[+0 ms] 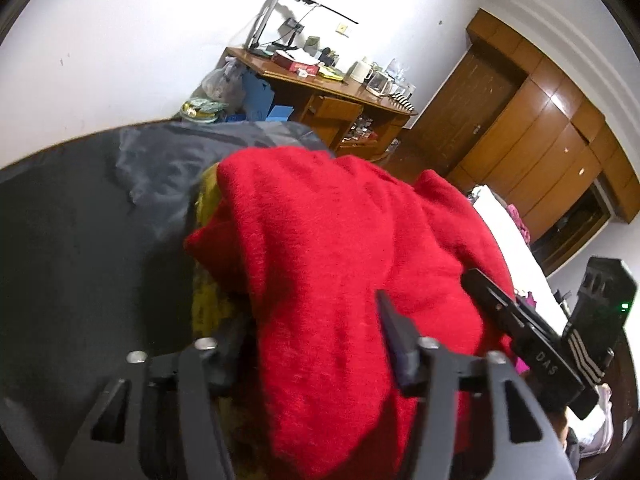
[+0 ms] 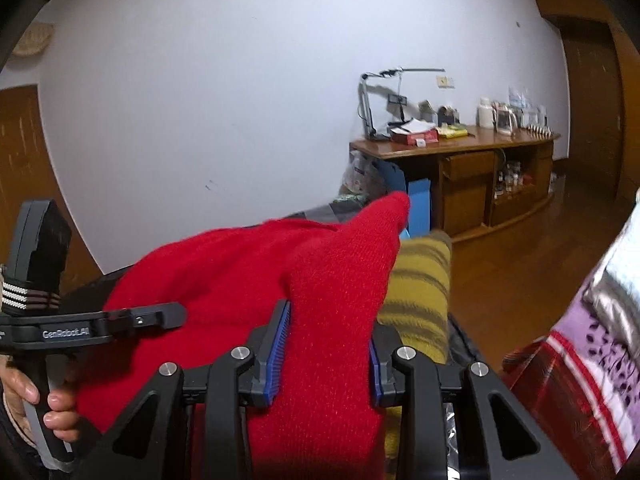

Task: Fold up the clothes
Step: 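Grasp the folded sweater with both grippers and lift it, then place the folded sweater onto the yellow blanket and open both grippers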

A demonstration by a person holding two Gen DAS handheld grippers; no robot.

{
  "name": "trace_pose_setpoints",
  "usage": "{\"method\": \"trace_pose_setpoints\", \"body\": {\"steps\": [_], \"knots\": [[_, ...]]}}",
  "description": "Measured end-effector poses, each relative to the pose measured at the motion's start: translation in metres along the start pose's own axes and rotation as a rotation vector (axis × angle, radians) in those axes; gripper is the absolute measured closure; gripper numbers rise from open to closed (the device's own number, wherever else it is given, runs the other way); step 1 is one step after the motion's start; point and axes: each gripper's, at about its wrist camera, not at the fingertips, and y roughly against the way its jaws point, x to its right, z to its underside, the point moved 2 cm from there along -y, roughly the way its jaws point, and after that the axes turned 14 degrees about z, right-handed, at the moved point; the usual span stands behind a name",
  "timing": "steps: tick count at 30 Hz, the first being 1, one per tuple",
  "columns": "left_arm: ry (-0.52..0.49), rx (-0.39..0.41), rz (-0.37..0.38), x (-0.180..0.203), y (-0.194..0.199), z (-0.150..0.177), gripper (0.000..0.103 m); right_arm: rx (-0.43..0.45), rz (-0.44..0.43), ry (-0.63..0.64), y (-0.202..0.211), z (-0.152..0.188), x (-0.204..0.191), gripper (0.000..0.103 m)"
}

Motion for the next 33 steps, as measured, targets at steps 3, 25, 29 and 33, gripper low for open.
{"method": "trace_pose_setpoints", "body": {"steps": [3,25,29,33], "knots": [[0.012,-0.013,0.019,-0.001,0.003,0.003,0.039,-0.037,-0.003,-0.068,-0.007,0.006,0.012,0.039],[-0.209,-0.013,-0.224,0.050,0.000,0.045,0.018,0.046,0.108,0.278,0.066,0.048,-0.056,0.020],[-0.176,-0.009,-0.211,0.040,-0.001,0.050,0.014,0.052,0.139,0.333,0.059,0.054,-0.058,0.016],[-0.138,-0.020,-0.209,0.039,0.006,0.053,0.012,0.061,0.169,0.366,0.051,0.058,-0.062,0.007]]}}
